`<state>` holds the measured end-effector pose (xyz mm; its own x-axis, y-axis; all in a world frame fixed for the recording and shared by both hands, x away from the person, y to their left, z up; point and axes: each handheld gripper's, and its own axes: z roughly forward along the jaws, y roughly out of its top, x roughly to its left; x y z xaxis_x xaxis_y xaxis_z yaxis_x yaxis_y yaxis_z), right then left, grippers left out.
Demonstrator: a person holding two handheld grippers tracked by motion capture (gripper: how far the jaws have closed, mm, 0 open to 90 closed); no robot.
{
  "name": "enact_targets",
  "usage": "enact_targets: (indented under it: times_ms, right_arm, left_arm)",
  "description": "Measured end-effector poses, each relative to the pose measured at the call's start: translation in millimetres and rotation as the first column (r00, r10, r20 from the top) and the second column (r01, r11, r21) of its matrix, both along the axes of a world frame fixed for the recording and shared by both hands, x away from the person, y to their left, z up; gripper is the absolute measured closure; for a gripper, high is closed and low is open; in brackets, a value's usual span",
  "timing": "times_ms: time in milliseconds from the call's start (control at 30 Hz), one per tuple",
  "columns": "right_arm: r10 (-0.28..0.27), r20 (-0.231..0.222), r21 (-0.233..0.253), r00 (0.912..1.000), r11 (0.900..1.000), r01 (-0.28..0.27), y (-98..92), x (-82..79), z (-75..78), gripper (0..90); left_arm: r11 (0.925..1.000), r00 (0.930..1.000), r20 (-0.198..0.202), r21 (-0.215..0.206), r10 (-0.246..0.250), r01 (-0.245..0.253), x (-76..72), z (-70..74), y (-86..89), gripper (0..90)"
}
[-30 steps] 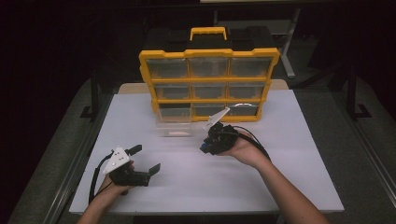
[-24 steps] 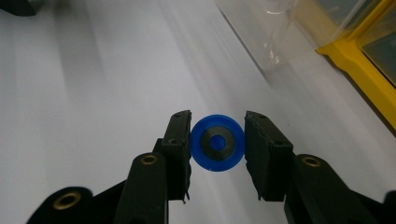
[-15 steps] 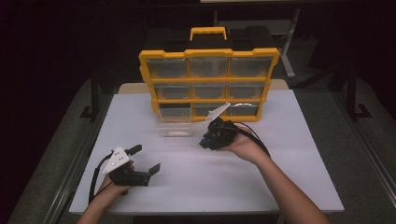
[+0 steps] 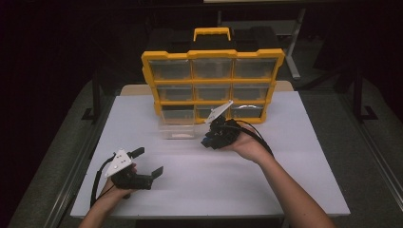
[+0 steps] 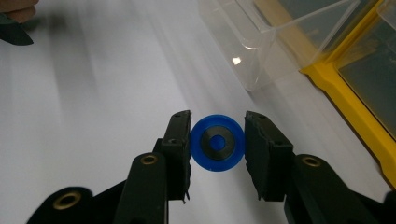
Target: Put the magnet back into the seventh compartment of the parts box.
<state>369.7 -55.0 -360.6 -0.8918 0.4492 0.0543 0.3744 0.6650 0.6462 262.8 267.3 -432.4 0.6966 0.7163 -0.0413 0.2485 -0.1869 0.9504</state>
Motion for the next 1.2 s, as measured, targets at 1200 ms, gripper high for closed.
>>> enact_targets:
  times_ms: [1200]
  right_arm:
    - [-0.03,0.019,0.024,0.9994,0.999,0.03,7.4,20.7,15.9,61.5]
  left_arm:
    - [1.0,1.0,-0.002,-0.005,0.001,-0.001,0.0,-0.2,0.1,0.0]
